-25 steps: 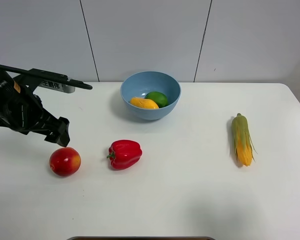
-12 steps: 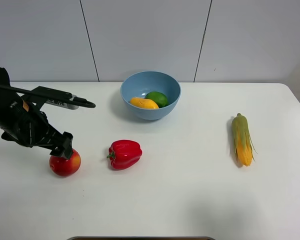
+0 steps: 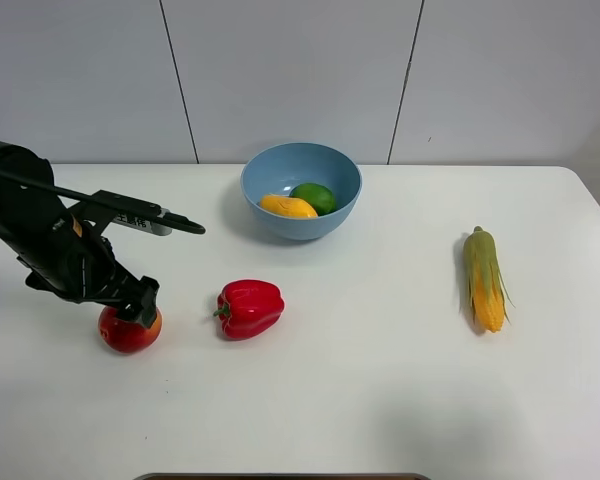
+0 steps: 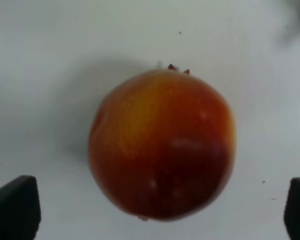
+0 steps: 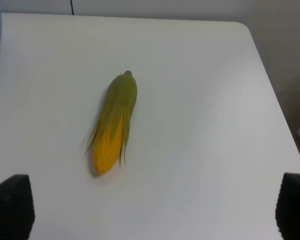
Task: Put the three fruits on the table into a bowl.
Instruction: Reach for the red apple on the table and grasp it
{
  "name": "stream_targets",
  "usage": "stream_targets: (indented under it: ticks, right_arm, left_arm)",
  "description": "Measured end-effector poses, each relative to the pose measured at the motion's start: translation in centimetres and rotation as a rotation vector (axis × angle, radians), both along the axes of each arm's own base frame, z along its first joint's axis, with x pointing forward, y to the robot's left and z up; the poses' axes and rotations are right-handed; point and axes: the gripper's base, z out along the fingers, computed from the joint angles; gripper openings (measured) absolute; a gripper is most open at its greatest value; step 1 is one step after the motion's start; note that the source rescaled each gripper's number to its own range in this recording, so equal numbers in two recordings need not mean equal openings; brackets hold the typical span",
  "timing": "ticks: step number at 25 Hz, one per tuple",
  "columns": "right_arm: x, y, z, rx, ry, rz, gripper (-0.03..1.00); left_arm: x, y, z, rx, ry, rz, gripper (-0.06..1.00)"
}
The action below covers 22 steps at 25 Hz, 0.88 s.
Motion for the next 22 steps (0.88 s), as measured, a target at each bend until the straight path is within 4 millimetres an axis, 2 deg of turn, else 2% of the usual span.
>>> stream_targets:
  ticks: [22]
  right_arm:
    - [0.0,0.0,0.0,0.0,0.0,0.0,0.93]
  left_arm:
    - [1.6,-0.6,-5.8,0.026,0.068,-0.001,1.0]
